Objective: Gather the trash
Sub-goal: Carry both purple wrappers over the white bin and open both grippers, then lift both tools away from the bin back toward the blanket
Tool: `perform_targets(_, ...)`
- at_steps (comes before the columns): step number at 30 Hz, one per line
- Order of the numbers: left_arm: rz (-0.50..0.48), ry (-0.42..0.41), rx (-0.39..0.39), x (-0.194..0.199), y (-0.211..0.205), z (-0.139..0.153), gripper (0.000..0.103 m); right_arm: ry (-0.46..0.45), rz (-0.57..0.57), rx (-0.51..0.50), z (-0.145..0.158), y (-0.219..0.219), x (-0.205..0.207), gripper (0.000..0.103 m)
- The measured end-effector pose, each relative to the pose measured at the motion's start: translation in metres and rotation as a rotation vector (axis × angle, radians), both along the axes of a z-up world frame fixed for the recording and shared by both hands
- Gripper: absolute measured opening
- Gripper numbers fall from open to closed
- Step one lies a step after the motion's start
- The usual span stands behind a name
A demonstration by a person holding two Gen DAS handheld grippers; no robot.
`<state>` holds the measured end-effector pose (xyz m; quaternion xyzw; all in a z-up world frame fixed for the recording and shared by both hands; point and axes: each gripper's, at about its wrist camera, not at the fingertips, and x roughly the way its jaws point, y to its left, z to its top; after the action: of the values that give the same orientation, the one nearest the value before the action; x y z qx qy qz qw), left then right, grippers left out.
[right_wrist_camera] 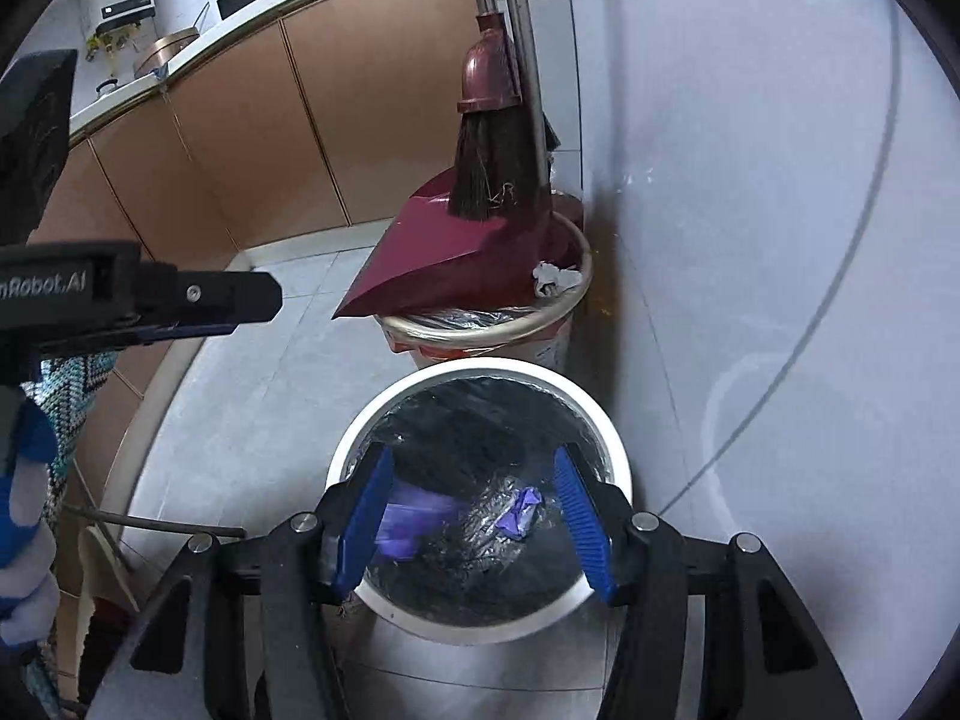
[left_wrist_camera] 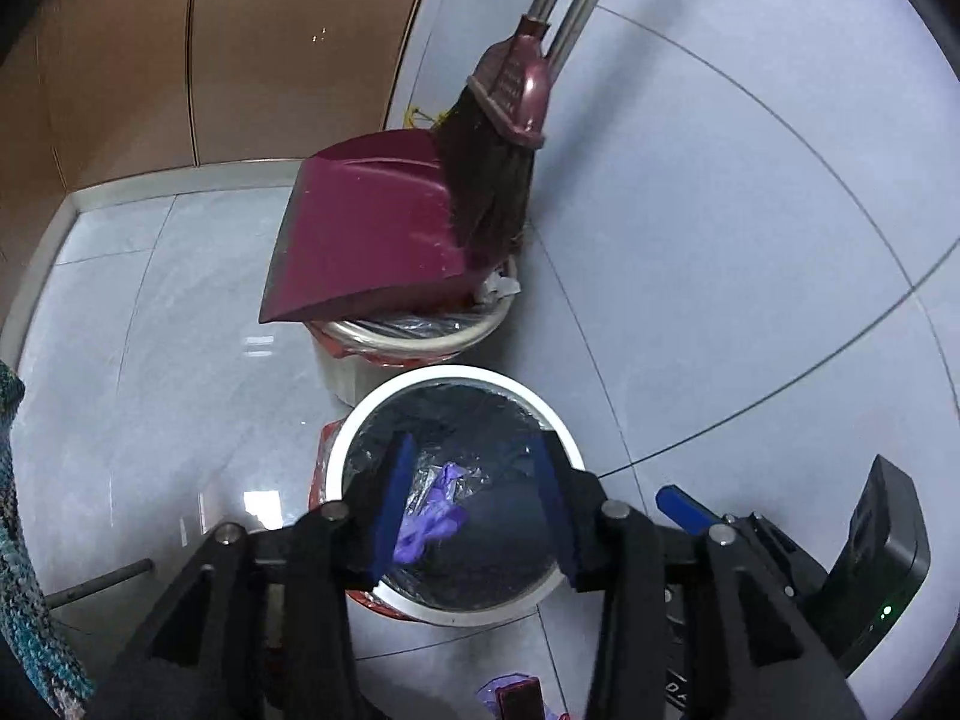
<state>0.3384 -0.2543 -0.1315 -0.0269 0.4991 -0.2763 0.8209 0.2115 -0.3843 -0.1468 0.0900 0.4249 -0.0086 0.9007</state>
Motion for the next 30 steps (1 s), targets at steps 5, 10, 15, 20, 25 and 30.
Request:
perform_targets(5,0.008,-0.056,-0.004,-0.02,0.01,0.023,0.04,-0.022,0.004,-0.015,0.017,0.01,-0.015,0.053)
perform_targets(10,0.055,-0.158,-0.002,-0.057,0.035,0.062,0.04,-0.059,0.003,-0.031,0.042,0.024,-0.035,0.059)
perform_targets(15,0.108,-0.262,-0.011,-0.097,0.068,0.097,0.04,-0.102,0.014,-0.052,0.07,0.041,-0.056,0.063)
perform_targets(20,0.132,-0.316,-0.013,-0.141,0.104,0.121,0.04,-0.158,0.043,-0.066,0.102,0.066,-0.087,0.069)
perform_targets(25,0.154,-0.36,0.007,-0.182,0.137,0.14,0.05,-0.22,0.082,-0.06,0.133,0.092,-0.118,0.069)
perform_targets(30,0.201,-0.432,0.017,-0.224,0.172,0.163,0.057,-0.285,0.12,-0.062,0.162,0.114,-0.144,0.069)
